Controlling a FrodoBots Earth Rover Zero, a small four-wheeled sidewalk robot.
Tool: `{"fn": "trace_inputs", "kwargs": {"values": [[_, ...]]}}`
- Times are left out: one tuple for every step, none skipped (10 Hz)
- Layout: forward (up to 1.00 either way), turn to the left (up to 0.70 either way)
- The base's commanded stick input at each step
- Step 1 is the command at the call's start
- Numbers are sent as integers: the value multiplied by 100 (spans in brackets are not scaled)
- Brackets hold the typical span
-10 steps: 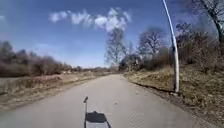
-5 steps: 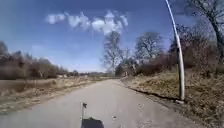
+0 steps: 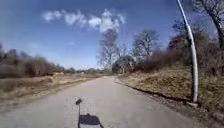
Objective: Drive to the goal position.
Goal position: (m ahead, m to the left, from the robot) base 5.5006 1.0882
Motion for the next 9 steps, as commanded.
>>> {"fn": "trace_inputs", "kwargs": {"values": [[100, 0], [100, 0], [100, 0], [100, 0], [100, 0], [100, 0], [100, 0], [100, 0], [100, 0]]}}
